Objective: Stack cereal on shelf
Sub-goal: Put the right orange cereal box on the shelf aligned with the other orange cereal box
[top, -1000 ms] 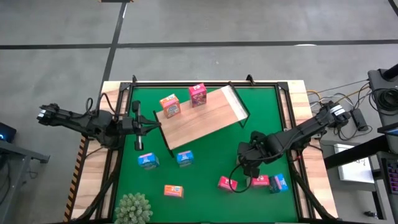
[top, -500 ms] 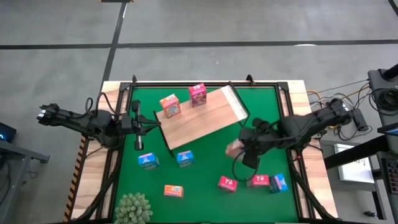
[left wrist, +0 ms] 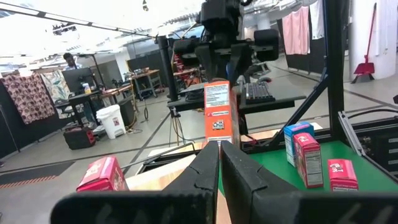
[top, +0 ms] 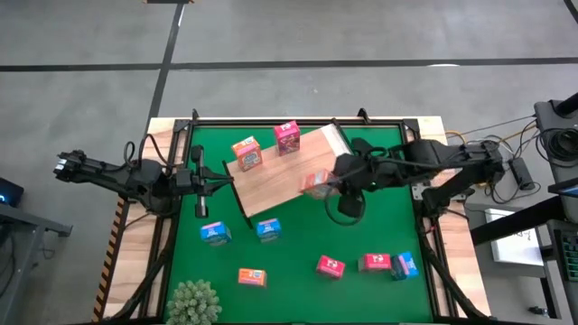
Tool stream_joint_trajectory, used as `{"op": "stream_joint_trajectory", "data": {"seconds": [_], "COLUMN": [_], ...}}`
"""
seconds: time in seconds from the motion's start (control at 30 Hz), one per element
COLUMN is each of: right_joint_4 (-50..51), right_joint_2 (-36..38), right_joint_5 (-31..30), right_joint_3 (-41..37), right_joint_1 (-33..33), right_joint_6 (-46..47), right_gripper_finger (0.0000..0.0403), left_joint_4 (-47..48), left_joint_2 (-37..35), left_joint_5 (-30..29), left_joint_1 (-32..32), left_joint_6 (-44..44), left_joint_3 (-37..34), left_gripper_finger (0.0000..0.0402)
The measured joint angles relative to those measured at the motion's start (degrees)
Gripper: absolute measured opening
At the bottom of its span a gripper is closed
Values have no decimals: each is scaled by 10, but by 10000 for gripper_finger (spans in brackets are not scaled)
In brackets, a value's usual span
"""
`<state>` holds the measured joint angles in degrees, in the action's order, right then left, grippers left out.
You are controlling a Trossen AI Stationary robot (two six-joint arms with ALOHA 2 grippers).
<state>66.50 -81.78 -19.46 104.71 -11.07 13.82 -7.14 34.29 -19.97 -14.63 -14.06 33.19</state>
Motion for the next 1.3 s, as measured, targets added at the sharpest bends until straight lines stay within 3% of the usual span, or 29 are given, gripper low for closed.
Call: {"op": "stream_joint_trajectory", "data": {"seconds": [0.2,0.43,0.67,1.3], "right_joint_4": [-25,-18,49,47], "right_joint_2": [-73,-194,-287,-305], "right_joint_5": [6,53,61,59], "right_joint_3": [75,186,301,300], "right_joint_1": [32,73,96,112], "right_joint_6": [-118,-234,-276,-273], "right_gripper_finger": [121,121,121,242], "left_joint_4": [0,3,9,9], "left_joint_2": [-2,-3,-3,-3], "left_joint_5": [0,0,0,0], "left_joint_1": [0,0,0,0], "left_joint_6": [-2,-2,-2,-2], "left_joint_3": [0,0,0,0], "left_gripper_finger": [0,0,0,0]}}
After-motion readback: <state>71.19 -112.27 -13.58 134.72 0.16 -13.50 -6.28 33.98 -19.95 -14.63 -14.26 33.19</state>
